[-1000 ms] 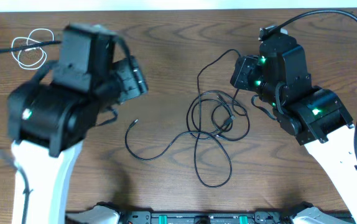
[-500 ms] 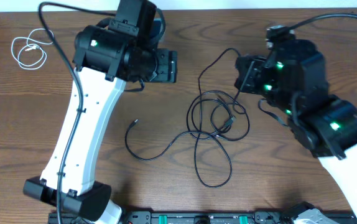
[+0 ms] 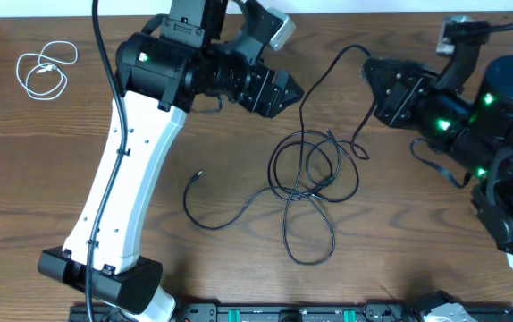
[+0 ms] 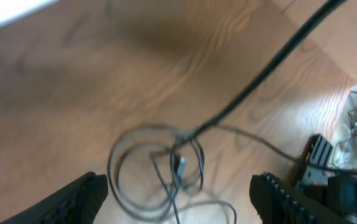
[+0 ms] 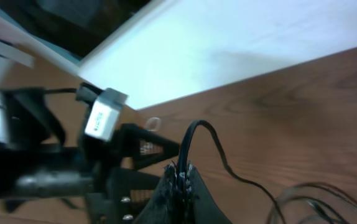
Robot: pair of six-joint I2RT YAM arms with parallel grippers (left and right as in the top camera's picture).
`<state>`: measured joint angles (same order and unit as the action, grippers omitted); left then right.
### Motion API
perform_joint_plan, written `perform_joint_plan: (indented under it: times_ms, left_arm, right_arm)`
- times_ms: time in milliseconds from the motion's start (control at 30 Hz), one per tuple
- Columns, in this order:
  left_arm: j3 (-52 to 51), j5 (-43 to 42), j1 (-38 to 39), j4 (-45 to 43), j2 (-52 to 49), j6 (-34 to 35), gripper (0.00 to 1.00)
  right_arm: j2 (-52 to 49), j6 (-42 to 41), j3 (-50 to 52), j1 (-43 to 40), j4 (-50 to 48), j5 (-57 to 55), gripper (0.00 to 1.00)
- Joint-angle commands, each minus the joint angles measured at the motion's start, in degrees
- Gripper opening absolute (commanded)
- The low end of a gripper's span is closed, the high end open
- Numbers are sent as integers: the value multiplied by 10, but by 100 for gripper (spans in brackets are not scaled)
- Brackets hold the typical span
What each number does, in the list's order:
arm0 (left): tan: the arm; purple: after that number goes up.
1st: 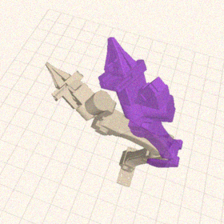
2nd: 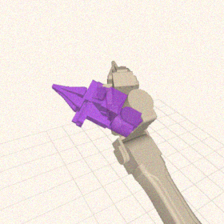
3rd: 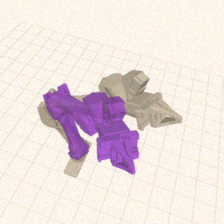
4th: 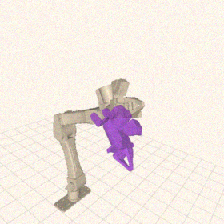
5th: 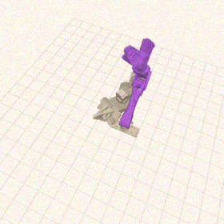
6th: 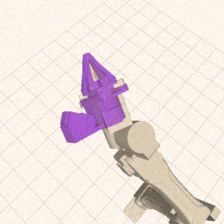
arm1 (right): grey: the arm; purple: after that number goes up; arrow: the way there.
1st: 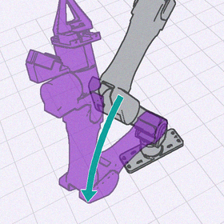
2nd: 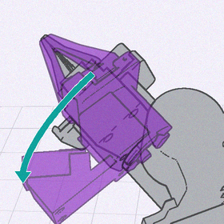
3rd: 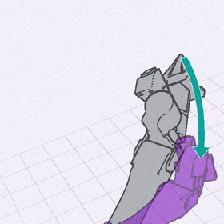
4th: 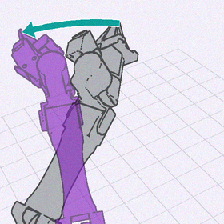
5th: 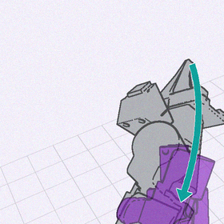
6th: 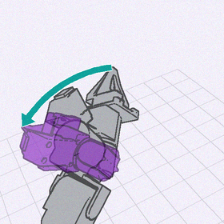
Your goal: Untangle cables
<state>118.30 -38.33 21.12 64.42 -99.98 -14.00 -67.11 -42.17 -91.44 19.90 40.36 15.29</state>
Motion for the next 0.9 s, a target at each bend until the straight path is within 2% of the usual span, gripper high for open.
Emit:
perform_joint_plan:
  times_ms: [0,333,433,533,700,767,867]
  left_arm:
    - [0,-37,13,-19,0,-23,78]
    - [0,-21,46,-37,-3,-23,77]
    - [0,1,46,-37,-8,-23,60]
    - [0,30,46,-37,-13,-22,59]
    - [0,30,46,-37,-27,-22,59]
    - [0,30,46,-37,-30,-22,54]
    - [0,30,46,-37,-30,-22,53]
  right_arm:
    - [0,-40,-18,-16,-25,85,2]
    - [0,-97,-25,-31,-73,134,2]
    - [0,-97,-31,-31,-73,134,1]
    - [1,-97,-36,-31,-74,134,1]
    - [3,-97,-42,-31,-71,136,2]
    - [3,-96,-42,-31,-65,133,1]
    - [2,-92,-42,-43,-49,127,2]
